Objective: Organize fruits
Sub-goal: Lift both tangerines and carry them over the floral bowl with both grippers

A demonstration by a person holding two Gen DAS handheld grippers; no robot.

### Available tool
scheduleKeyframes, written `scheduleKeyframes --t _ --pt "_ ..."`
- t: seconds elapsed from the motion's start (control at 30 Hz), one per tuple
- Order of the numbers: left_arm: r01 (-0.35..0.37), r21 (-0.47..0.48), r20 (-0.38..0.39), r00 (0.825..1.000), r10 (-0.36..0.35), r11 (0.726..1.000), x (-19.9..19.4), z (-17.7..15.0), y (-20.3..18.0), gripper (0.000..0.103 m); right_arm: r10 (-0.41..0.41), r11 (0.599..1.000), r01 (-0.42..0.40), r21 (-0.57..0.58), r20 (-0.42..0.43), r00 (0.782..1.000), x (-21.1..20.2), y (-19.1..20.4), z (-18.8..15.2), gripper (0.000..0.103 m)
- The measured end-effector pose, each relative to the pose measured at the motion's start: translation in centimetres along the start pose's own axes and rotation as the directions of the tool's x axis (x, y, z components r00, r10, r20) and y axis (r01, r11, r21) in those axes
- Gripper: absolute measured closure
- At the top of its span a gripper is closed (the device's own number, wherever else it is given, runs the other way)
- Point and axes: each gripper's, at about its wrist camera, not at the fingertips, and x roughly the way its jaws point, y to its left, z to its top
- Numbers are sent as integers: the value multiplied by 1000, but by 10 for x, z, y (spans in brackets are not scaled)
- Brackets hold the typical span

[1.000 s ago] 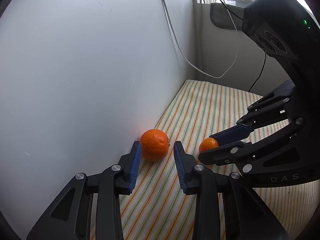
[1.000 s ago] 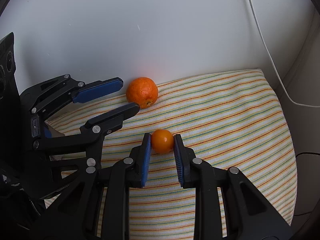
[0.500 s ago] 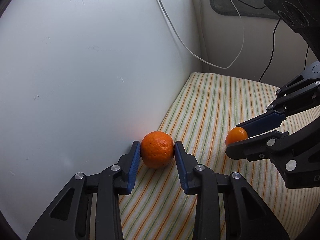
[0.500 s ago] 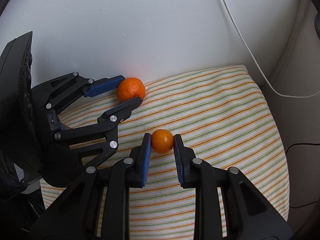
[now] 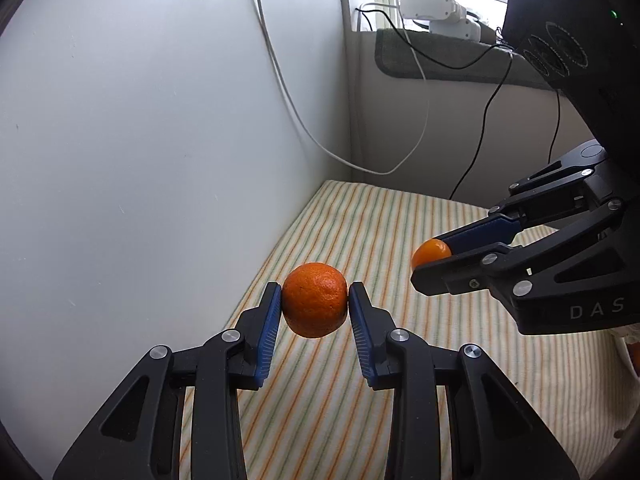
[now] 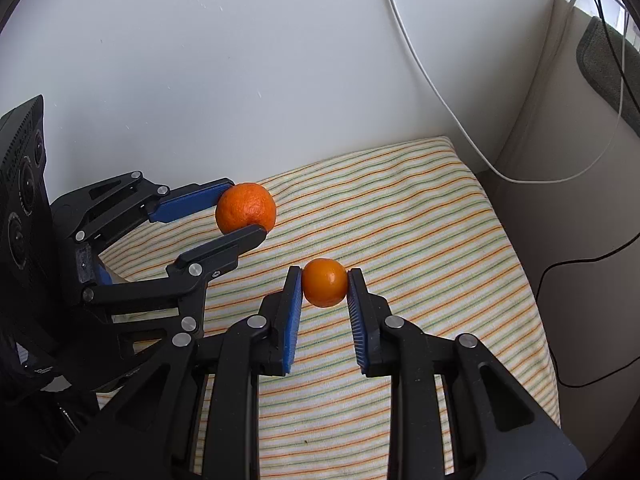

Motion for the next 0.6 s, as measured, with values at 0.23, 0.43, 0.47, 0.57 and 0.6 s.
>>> scheduleKeyframes --t 0.23,0.43,0.47,0.57,0.6 --pt "89 9 55 994 -89 996 -37 3 -21 70 -64 998 64 18 33 997 -41 9 -27 80" --pt "149 36 97 984 -152 988 -67 1 -40 70 -110 993 107 52 54 992 -72 11 -54 80" --pt "158 40 102 982 -162 987 -74 0 -42 70 -115 992 111 59 59 992 -77 9 -54 80" --pt "187 56 116 975 -192 981 -85 -2 -53 70 -133 988 126 85 79 988 -92 7 -66 80" --pt "196 61 120 972 -202 979 -90 -2 -56 70 -141 987 133 93 86 986 -95 6 -71 80"
